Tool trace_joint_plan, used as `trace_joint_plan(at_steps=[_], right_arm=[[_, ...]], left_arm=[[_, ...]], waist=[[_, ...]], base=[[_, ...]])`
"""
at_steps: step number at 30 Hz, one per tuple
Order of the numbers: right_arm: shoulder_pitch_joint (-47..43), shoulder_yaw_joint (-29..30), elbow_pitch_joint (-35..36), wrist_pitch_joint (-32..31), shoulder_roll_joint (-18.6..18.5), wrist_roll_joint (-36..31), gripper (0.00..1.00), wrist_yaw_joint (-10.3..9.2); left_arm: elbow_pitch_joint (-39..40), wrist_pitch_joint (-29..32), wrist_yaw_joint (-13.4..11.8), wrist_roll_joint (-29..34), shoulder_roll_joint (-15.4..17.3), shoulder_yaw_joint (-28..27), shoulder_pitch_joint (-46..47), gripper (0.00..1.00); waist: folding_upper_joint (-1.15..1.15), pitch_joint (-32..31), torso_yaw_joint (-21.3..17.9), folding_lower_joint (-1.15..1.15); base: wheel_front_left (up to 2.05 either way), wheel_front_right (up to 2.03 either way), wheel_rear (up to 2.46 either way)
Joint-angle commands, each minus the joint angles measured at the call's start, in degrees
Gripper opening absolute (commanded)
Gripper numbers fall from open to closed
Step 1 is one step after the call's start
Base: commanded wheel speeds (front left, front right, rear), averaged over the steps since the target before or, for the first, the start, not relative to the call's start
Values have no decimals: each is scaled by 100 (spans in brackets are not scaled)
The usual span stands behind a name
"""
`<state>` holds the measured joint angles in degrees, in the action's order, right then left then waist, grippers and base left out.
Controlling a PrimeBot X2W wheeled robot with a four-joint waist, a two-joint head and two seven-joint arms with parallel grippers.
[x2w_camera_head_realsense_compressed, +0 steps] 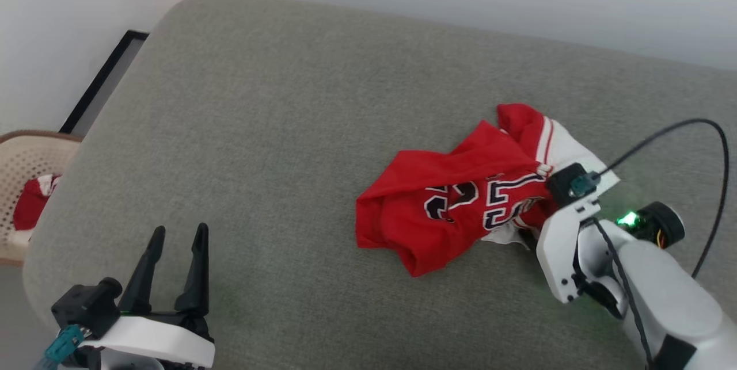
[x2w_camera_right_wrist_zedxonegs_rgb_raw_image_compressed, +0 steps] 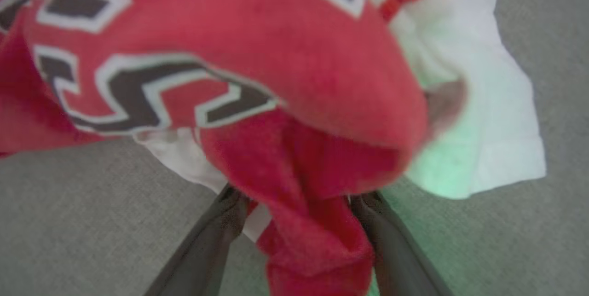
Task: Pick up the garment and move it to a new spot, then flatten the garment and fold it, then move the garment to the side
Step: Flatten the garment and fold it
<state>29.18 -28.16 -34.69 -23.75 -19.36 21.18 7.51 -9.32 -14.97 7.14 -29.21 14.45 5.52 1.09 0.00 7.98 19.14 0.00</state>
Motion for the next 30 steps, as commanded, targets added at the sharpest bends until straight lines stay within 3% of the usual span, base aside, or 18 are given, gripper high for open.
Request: trace_joint_plan(at_steps=[1, 2, 3, 4, 9, 15, 23, 30], right_arm=[[93, -160, -275, -177, 22, 70, 100, -4], [118, -263, -413, -264, 31, 73, 100, -4], [162, -357, -547, -325, 22, 75, 41, -3], [210, -420, -637, -324, 26, 95, 0, -4], [460, -605, -819, -275, 62, 266, 0, -2], [536, -879, -412, -371, -100, 613, 0, -3], [135, -1111, 1089, -896, -850, 1309, 0, -4], [-772, -627, 2176, -1630, -1440, 1654, 0, -4]], left_arm=[[-24, -29, 30, -47, -44, 14, 122, 100], [-35, -29, 33, -57, -52, 5, 136, 100], [-44, -29, 35, -66, -59, 0, 139, 100], [-55, -28, 32, -81, -76, -7, 140, 100], [-88, -29, 32, -91, -69, -79, 146, 100], [-85, -29, 34, -100, 15, -140, 74, 100], [-32, -28, 35, -135, 130, -246, -40, 100], [-25, -28, 36, -195, 191, -214, -81, 100]], waist=[[0, 124, 141, 0], [0, 137, 159, 0], [0, 151, 172, 0], [0, 161, 179, 0], [0, 138, 80, 0], [0, 16, -132, 0], [0, -128, -459, 0], [0, -164, -567, 0]], base=[[0, 0, 0], [0, 0, 0], [0, 0, 0], [0, 0, 0], [0, 0, 0], [0, 0, 0], [0, 0, 0], [0, 0, 0]])
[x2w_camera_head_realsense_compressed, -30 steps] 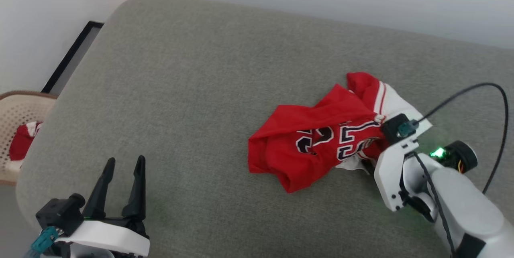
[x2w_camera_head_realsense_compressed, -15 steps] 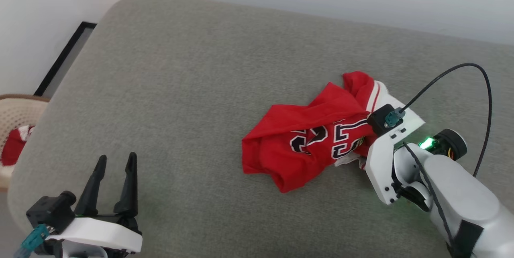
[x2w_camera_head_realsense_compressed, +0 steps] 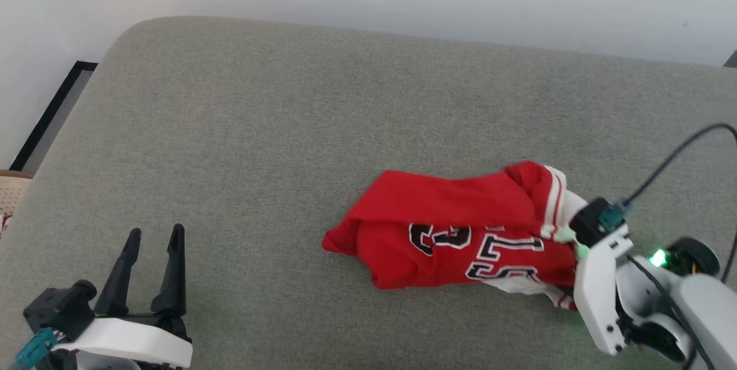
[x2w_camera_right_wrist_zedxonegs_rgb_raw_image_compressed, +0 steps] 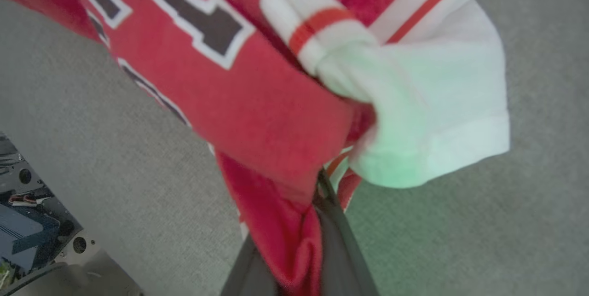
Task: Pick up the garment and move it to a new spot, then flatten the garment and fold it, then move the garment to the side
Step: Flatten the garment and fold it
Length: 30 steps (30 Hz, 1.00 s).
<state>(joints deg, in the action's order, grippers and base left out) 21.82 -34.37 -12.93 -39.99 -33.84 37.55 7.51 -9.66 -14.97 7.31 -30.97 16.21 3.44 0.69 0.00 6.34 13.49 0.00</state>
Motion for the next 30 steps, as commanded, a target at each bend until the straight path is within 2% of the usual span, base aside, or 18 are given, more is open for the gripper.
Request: trace_joint_plan(at_steps=[1, 3, 4, 5, 6, 10, 15, 22, 28, 29, 30], right_arm=[[-170, 94, 76, -24, 7, -1, 0, -4], [-423, 272, 120, -38, 76, -86, 0, -4], [-514, 329, 121, -7, 127, -144, 15, -4], [-583, 397, 100, 41, 191, -209, 41, -4], [-645, 474, 47, 77, 281, -241, 100, -4], [-765, 715, -87, 209, 589, -374, 100, -6], [-843, 1018, 133, 266, 805, -516, 100, -5], [-1150, 1719, 851, 461, 1028, -717, 100, -5], [-1484, 2333, 1448, 786, 1407, -1052, 100, -4], [-1484, 2333, 1448, 786, 1407, -1052, 100, -4], [-1543, 2526, 1611, 1002, 1592, -1197, 100, -4]], left_arm=[[3, -28, 18, -22, 29, 9, -33, 100], [-21, -29, 19, -37, 68, 60, 1, 100], [-29, -29, 19, -48, 88, 94, 37, 100], [-41, -29, 19, -58, 123, 145, 75, 100], [-54, -25, 19, -70, 163, 191, 118, 100], [-18, 116, 18, -174, 356, 410, 299, 100], [216, 583, 19, -507, 684, 787, 594, 100], [657, 1820, 18, -1114, 1228, 1421, 1255, 100], [896, 2976, 18, -1490, 1573, 2139, 2061, 100], [896, 2976, 18, -1490, 1573, 2139, 2061, 100], [874, 3343, 18, -1601, 1649, 2405, 2339, 100]], waist=[[0, 2, -10, 0], [0, 12, -21, 0], [0, 17, -24, 0], [0, 21, -27, 0], [0, 24, -33, 0], [0, 37, -86, 0], [0, 35, -248, 0], [0, -25, -632, 0], [0, -51, -1068, 0], [0, -51, -1068, 0], [0, -49, -1242, 0]], base=[[0, 0, 0], [0, 0, 0], [0, 0, 0], [0, 0, 0], [0, 0, 0], [0, 0, 0], [0, 0, 0], [0, 0, 0], [0, 0, 0], [0, 0, 0], [0, 0, 0]])
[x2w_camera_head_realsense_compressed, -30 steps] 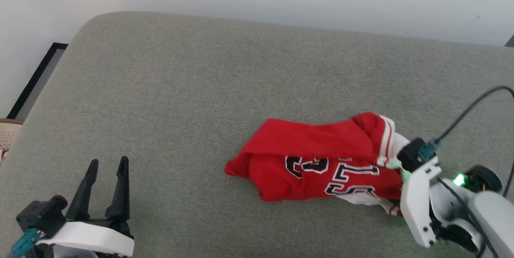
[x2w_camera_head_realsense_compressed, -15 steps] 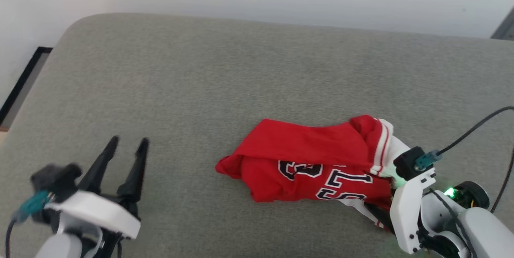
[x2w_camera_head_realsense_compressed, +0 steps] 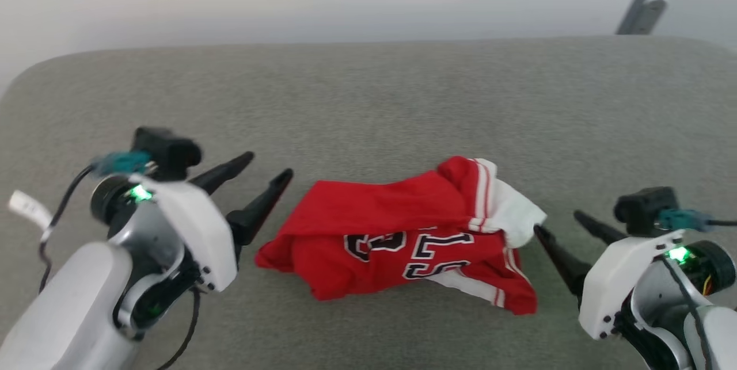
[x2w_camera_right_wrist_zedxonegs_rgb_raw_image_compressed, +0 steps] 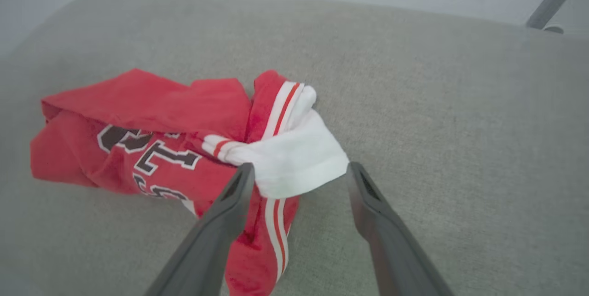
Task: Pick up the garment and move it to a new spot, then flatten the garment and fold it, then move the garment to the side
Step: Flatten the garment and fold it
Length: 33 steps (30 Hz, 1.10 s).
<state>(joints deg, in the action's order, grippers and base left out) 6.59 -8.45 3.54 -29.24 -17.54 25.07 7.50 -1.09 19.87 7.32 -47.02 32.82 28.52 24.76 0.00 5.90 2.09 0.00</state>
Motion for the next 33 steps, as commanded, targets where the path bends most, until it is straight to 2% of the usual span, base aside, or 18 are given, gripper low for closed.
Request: trace_joint_plan(at_steps=[1, 10, 16, 21, 27, 28, 29, 30, 33], right_arm=[[-41, 16, 32, 66, 35, -44, 100, -2], [95, 768, 63, 1511, 918, -929, 100, -2], [203, 1026, -104, 1922, 1267, -1316, 100, -2], [264, 966, -159, 2002, 1362, -1392, 100, -2], [356, 936, -153, 2129, 1420, -1352, 100, -2], [357, 945, -146, 2135, 1427, -1349, 100, -2], [367, 953, -136, 2138, 1434, -1342, 100, -2], [383, 965, -124, 2138, 1438, -1339, 100, -2], [381, 1032, -95, 2167, 1450, -1357, 100, -2]], left_arm=[[-17, 43, 17, -58, 11, 19, 65, 100], [-849, 1460, 17, -401, 43, 924, 1043, 100], [-1762, 2254, -15, -317, -83, 1384, 1359, 100], [-2512, 2578, -155, -69, -195, 1659, 1506, 100], [-3309, 2531, -115, 184, -384, 1996, 1512, 100], [-3408, 2524, -90, 214, -414, 2072, 1498, 97], [-3481, 2457, -77, 240, -442, 2122, 1504, 26], [-3553, 2400, -52, 261, -465, 2163, 1515, 0], [-3704, 2230, -24, 182, -494, 2169, 1602, 0]], waist=[[0, -7, -185, 0], [0, 50, -966, 0], [0, 181, -1349, 0], [0, 321, -1551, 0], [0, 454, -1655, 0], [0, 474, -1656, 0], [0, 496, -1654, 0], [0, 517, -1646, 0], [0, 540, -1572, 0]], base=[[0, 0, 0], [0, 0, 0], [0, 0, 0], [0, 0, 0], [0, 0, 0], [0, 0, 0], [0, 0, 0], [0, 0, 0], [0, 0, 0]])
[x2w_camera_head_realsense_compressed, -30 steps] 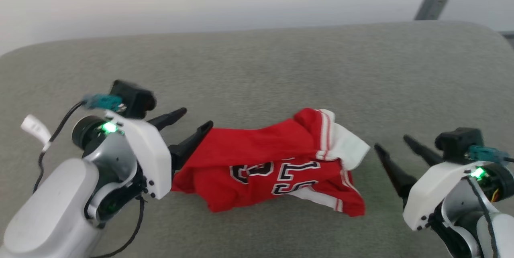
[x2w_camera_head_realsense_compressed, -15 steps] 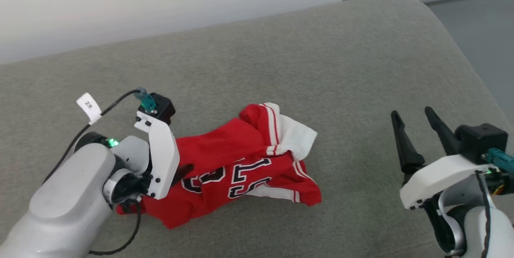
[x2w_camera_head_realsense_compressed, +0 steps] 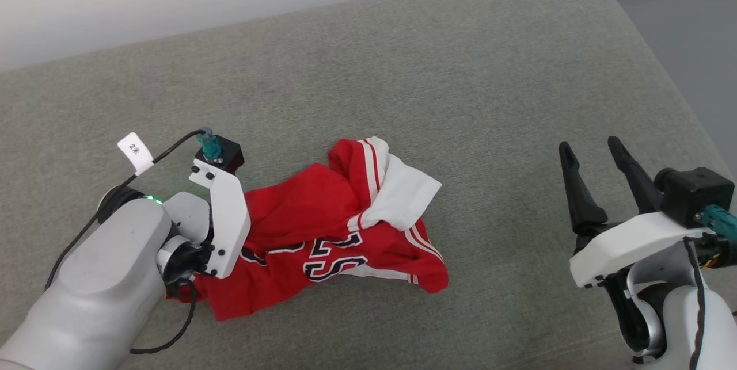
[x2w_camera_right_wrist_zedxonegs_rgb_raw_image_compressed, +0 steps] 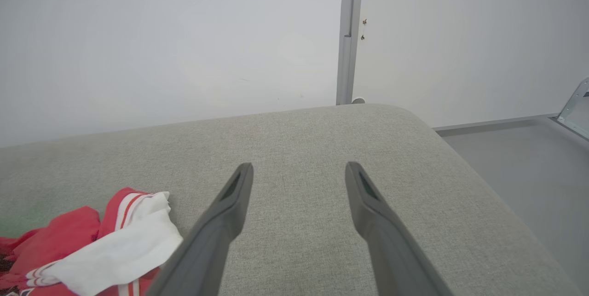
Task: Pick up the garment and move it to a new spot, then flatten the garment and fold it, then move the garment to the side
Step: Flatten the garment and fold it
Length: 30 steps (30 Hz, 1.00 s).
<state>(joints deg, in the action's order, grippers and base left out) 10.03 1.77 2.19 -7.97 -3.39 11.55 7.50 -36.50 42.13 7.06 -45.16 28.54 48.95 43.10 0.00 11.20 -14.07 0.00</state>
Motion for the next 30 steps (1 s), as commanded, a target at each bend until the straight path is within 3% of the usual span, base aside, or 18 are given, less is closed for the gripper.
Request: trace_joint_plan(at_steps=[1, 10, 19, 23, 24, 25, 30], right_arm=[[33, 45, 45, 39, 36, -16, 100, -2], [-34, 295, 138, -47, 41, -78, 100, -2], [-69, 362, 278, -207, -2, -99, 100, -2], [-38, 345, 291, -246, -13, -67, 100, -2], [-27, 333, 283, -247, -19, -64, 100, -2], [-12, 327, 271, -256, -26, -62, 100, -2], [23, 295, 223, -272, -53, -67, 100, -2]], left_arm=[[-194, -60, 13, -48, -69, 89, -163, 0], [-131, -495, -98, -331, 332, -389, 193, 0], [496, -377, -730, -624, 1218, -821, -419, 0], [724, -391, -885, -811, 1382, -941, -789, 0], [757, -397, -915, -860, 1400, -970, -849, 23], [795, -394, -934, -896, 1412, -984, -893, 100], [1218, -188, -963, -909, 1341, -930, -726, 100]], waist=[[0, 10, 80, 0], [0, -84, 478, 0], [0, -158, 879, 0], [0, -143, 986, 0], [0, -142, 1003, 0], [0, -143, 1014, 0], [0, -210, 1033, 0]], base=[[0, 0, 0], [0, 0, 0], [0, 0, 0], [0, 0, 0], [0, 0, 0], [0, 0, 0], [0, 0, 0]])
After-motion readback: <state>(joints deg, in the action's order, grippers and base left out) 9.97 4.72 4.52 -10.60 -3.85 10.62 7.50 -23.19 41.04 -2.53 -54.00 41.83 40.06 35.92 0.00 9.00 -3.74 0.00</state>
